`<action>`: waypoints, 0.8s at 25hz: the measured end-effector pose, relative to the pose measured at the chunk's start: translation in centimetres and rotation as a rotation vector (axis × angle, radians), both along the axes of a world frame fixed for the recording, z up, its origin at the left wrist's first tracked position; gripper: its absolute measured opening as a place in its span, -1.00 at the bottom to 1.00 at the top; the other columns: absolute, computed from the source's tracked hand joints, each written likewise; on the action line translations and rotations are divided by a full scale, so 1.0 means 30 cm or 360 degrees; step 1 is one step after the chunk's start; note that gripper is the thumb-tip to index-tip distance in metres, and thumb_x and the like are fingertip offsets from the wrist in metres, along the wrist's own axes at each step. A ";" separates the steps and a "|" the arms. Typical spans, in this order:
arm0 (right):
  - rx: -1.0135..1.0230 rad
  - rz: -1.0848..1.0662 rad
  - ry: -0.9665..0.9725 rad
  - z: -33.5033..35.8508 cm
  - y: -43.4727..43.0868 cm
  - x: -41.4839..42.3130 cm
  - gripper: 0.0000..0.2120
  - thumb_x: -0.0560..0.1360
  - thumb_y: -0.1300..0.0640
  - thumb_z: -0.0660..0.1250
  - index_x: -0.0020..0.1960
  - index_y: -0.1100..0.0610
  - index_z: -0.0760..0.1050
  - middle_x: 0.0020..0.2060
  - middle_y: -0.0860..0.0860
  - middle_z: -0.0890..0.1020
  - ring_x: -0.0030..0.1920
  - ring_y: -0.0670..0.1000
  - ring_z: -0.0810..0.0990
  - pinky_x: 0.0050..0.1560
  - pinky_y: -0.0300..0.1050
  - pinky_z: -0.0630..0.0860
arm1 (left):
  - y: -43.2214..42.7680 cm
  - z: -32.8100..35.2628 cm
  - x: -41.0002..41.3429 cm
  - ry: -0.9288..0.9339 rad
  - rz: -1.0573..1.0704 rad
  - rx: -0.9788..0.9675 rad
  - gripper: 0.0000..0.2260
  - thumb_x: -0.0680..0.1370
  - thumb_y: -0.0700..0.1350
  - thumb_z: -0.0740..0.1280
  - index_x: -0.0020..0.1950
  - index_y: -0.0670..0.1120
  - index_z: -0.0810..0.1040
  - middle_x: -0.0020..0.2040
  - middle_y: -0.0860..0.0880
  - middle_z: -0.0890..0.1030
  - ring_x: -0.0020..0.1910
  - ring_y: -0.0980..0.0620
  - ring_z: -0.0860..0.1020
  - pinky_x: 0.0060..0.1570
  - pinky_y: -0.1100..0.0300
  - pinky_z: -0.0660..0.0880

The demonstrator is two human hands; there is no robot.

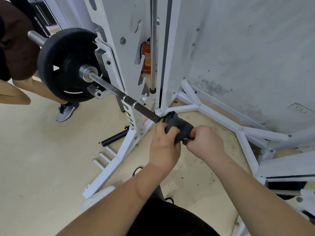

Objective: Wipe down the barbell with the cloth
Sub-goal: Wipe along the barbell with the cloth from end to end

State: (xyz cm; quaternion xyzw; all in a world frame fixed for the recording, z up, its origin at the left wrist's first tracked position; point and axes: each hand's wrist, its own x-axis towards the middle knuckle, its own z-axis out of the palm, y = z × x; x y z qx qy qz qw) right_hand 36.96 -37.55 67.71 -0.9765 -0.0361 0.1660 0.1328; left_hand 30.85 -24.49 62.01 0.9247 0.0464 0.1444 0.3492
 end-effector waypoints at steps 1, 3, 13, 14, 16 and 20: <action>0.0013 -0.0006 0.0045 0.000 -0.003 0.005 -0.77 0.42 -0.01 0.45 -0.31 0.08 0.54 -0.45 -0.05 0.56 -0.39 0.05 0.54 -0.40 -0.20 0.36 | 0.022 0.003 -0.020 -0.0067 -0.0106 -0.0052 -0.77 0.43 -0.25 0.42 0.07 -0.12 0.62 0.09 -0.14 0.47 -0.01 -0.14 0.48 -0.14 0.03 0.52; -0.0003 0.0023 0.0087 0.011 -0.008 0.021 -0.73 0.45 -0.12 0.45 -0.28 0.04 0.56 -0.39 -0.05 0.60 -0.33 0.04 0.60 -0.37 -0.19 0.41 | 0.106 0.015 -0.029 -0.0007 0.0025 -0.0292 -0.80 0.47 -0.23 0.40 0.08 -0.07 0.61 0.03 -0.04 0.51 -0.04 0.00 0.55 -0.14 0.20 0.51; 0.0070 0.0171 -0.0006 -0.021 0.111 0.057 -0.86 0.52 -0.02 0.40 -0.15 -0.01 0.67 -0.30 -0.07 0.61 -0.34 0.00 0.58 -0.39 -0.17 0.42 | 0.252 0.064 0.179 0.0333 0.1105 -0.2087 -0.82 0.60 -0.33 0.16 0.13 -0.25 0.50 -0.12 -0.20 0.62 -0.25 -0.18 0.58 -0.41 0.10 0.61; 0.0054 0.0149 -0.0012 -0.025 0.112 0.059 -0.86 0.52 -0.01 0.40 -0.17 0.01 0.66 -0.30 -0.07 0.62 -0.32 0.02 0.59 -0.38 -0.17 0.43 | 0.197 0.070 0.155 0.0438 0.1005 -0.2156 -0.80 0.58 -0.35 0.15 0.14 -0.27 0.50 -0.11 -0.24 0.65 -0.28 -0.19 0.61 -0.42 0.07 0.62; 0.0041 0.0130 -0.0032 -0.021 0.107 0.066 -0.87 0.51 -0.01 0.42 -0.15 0.02 0.66 -0.26 -0.07 0.66 -0.23 0.05 0.63 -0.31 -0.15 0.49 | 0.119 0.073 0.071 0.0802 0.0682 -0.2051 -0.83 0.57 -0.34 0.22 0.08 -0.21 0.57 -0.11 -0.25 0.70 -0.27 -0.17 0.69 -0.34 -0.01 0.66; 0.0078 0.0126 0.0010 -0.026 0.104 0.074 -0.91 0.51 -0.04 0.42 -0.12 -0.06 0.66 -0.26 -0.11 0.61 -0.26 -0.04 0.57 -0.35 -0.18 0.34 | 0.289 0.031 0.140 0.0614 0.1072 -0.1966 -0.83 0.53 -0.30 0.26 -0.11 -0.08 0.60 -0.15 -0.17 0.67 -0.15 -0.14 0.62 0.02 -0.19 0.64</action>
